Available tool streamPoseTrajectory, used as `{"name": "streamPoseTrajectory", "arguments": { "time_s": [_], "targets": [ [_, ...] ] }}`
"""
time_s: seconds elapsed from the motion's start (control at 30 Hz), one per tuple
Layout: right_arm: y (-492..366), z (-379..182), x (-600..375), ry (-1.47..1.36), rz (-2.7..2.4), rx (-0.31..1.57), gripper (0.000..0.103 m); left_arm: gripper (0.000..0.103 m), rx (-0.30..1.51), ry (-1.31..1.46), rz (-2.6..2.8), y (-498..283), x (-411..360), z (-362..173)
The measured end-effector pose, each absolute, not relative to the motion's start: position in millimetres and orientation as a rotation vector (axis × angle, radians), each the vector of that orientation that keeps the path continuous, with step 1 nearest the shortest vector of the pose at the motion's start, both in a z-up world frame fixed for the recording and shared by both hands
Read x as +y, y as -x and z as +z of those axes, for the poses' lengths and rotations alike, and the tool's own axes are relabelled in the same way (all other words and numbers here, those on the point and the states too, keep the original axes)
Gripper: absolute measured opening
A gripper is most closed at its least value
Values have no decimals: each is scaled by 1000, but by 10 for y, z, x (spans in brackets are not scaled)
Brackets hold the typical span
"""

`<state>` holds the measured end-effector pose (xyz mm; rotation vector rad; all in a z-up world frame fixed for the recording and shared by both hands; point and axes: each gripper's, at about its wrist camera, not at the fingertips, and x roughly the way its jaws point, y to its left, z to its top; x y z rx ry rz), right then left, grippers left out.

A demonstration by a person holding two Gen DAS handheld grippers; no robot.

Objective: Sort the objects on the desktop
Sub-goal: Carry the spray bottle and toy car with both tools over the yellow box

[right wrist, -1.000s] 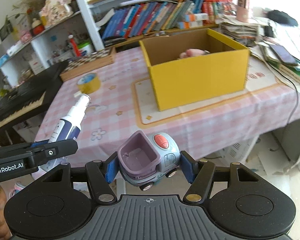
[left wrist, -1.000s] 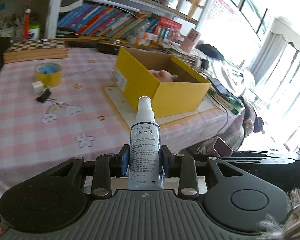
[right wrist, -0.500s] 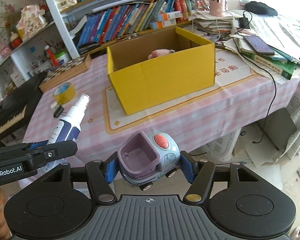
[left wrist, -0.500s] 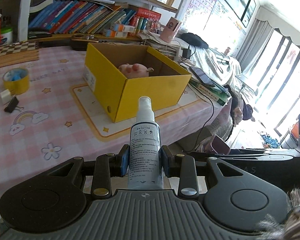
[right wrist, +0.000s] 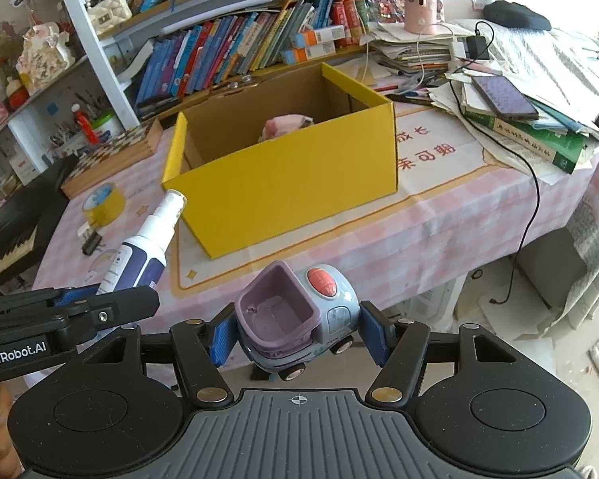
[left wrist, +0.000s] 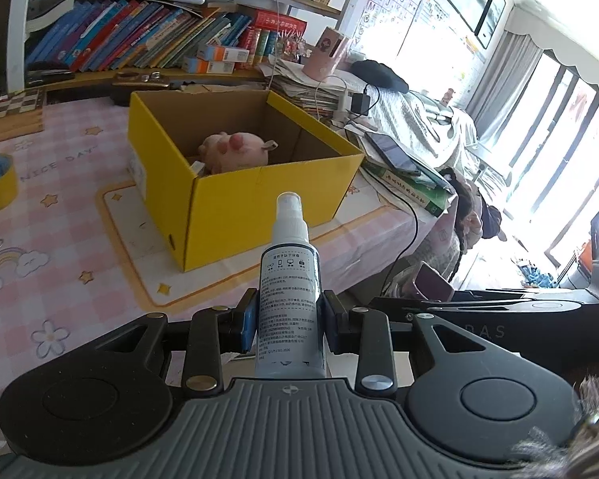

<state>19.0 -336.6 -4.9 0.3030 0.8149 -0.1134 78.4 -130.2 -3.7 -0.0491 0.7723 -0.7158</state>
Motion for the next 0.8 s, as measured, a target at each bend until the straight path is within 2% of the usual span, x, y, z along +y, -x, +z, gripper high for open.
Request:
{"name": "streamPoseTrajectory", "arguments": {
  "time_s": [0.37,0.8],
  "targets": [
    [-549,9,-3861,-288,-66,791,64,30,742,68,-682,-1038,-1757,19],
    [-1261,409,-4255,-225,78,634,64,30,620,113,-572,-1527,-2038,367]
  ]
}}
